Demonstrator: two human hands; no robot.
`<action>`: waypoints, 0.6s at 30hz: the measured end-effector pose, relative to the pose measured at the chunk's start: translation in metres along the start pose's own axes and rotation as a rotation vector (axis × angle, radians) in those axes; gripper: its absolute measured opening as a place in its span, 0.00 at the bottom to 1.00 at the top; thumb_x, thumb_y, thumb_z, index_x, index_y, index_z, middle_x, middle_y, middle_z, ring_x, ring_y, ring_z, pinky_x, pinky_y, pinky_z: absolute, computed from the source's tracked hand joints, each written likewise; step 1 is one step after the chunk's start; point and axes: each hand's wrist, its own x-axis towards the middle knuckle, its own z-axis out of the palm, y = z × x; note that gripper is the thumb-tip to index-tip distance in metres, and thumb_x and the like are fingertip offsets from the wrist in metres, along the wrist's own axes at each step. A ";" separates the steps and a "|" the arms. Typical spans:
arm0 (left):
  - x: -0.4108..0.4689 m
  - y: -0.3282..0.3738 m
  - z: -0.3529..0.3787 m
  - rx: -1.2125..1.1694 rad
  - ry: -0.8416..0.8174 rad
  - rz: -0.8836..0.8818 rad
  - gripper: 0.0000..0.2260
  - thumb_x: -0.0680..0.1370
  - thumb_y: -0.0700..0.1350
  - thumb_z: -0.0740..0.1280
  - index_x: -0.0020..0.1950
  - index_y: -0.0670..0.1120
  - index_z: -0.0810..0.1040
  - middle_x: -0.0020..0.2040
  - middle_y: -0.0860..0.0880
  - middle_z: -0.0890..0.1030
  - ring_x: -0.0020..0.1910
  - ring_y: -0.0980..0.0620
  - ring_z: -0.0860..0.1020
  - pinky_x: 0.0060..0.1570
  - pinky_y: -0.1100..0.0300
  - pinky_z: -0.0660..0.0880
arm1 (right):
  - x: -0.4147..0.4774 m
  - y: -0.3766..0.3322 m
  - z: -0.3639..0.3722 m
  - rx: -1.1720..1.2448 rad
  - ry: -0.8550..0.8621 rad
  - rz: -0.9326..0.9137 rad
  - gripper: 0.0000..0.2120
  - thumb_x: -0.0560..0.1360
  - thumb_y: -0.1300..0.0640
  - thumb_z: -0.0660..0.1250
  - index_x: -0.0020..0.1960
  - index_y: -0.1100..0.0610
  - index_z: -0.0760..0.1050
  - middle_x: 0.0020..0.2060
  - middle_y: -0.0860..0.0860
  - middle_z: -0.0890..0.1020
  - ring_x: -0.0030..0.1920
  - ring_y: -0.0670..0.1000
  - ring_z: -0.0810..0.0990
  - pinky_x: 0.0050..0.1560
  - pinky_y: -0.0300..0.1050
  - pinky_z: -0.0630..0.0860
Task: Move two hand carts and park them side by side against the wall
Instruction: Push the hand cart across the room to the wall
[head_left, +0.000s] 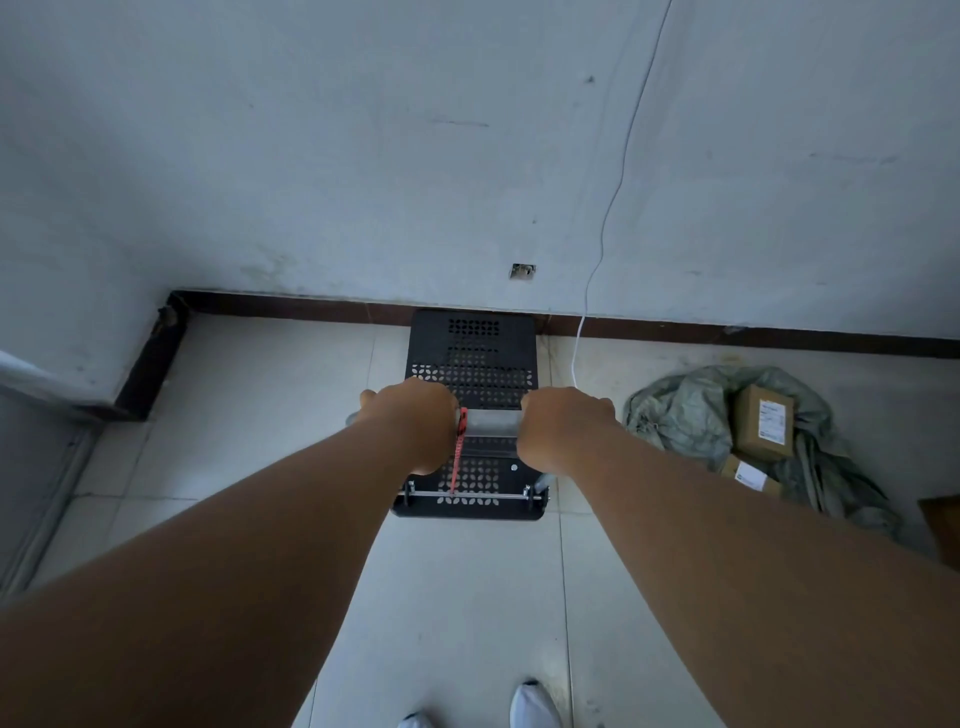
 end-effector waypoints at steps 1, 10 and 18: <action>-0.001 -0.001 0.002 -0.006 -0.009 -0.011 0.11 0.79 0.44 0.72 0.41 0.54 0.73 0.41 0.50 0.79 0.45 0.45 0.80 0.61 0.40 0.78 | -0.002 0.000 0.001 0.002 -0.006 0.007 0.07 0.67 0.60 0.63 0.41 0.49 0.70 0.44 0.50 0.79 0.51 0.58 0.77 0.62 0.62 0.73; -0.015 -0.005 0.010 0.017 -0.026 -0.031 0.14 0.79 0.42 0.71 0.38 0.53 0.70 0.41 0.50 0.78 0.47 0.43 0.80 0.62 0.39 0.77 | -0.012 -0.005 0.011 0.002 -0.025 0.019 0.09 0.67 0.62 0.63 0.44 0.50 0.72 0.44 0.51 0.79 0.51 0.58 0.78 0.65 0.63 0.71; -0.016 -0.001 0.017 -0.026 -0.030 -0.071 0.13 0.78 0.46 0.71 0.38 0.54 0.70 0.42 0.50 0.78 0.51 0.40 0.81 0.59 0.38 0.79 | -0.021 0.003 0.015 0.013 0.032 0.005 0.10 0.67 0.63 0.62 0.41 0.49 0.69 0.43 0.50 0.79 0.49 0.56 0.77 0.64 0.61 0.71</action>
